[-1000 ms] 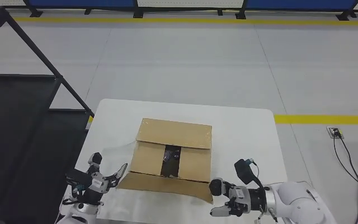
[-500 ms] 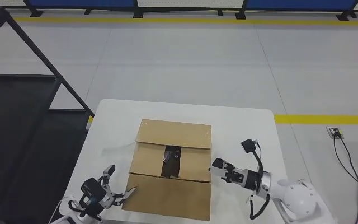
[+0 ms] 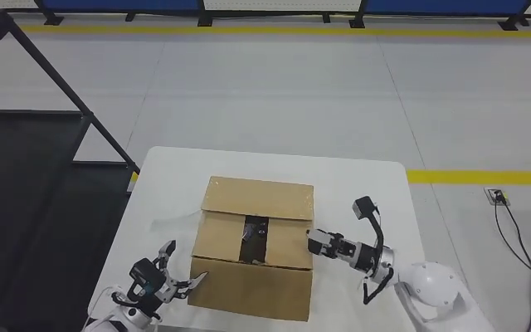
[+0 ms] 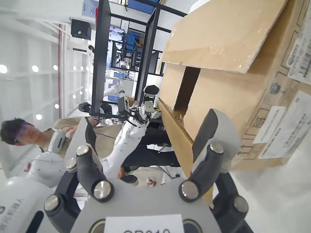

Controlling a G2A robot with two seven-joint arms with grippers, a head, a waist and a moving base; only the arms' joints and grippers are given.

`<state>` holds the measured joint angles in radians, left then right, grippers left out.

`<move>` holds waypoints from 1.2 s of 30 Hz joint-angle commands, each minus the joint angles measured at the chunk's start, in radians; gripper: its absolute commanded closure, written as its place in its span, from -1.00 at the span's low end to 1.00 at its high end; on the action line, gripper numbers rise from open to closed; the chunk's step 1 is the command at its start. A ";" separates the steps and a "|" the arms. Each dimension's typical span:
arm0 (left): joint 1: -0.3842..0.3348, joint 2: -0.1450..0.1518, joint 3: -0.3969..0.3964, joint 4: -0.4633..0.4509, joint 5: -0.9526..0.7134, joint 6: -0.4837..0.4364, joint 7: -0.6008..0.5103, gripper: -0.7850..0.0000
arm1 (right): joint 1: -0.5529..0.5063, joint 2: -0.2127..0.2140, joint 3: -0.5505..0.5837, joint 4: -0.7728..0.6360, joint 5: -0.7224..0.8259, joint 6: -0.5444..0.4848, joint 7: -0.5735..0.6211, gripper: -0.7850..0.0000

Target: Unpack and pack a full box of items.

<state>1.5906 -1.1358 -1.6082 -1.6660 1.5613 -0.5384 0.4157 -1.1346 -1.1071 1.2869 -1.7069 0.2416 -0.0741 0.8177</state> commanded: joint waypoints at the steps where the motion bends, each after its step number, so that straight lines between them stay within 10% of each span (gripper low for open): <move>1: 0.000 0.000 0.003 -0.003 -0.002 0.002 -0.003 -1.00 | 0.053 -0.006 -0.033 0.047 0.015 0.053 0.002 -1.00; 22: 0.021 0.004 0.010 -0.019 -0.040 0.043 -0.001 -1.00 | 0.318 -0.073 -0.190 0.258 0.110 0.120 -0.166 -1.00; 36: 0.026 0.006 0.023 -0.004 -0.051 0.067 0.009 -1.00 | 0.642 -0.185 -0.418 0.539 -0.069 0.217 -0.568 -1.00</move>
<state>1.6160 -1.1303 -1.5849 -1.6708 1.5128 -0.4727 0.4225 -0.5183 -1.2832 0.8883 -1.1991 0.1758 0.1363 0.2564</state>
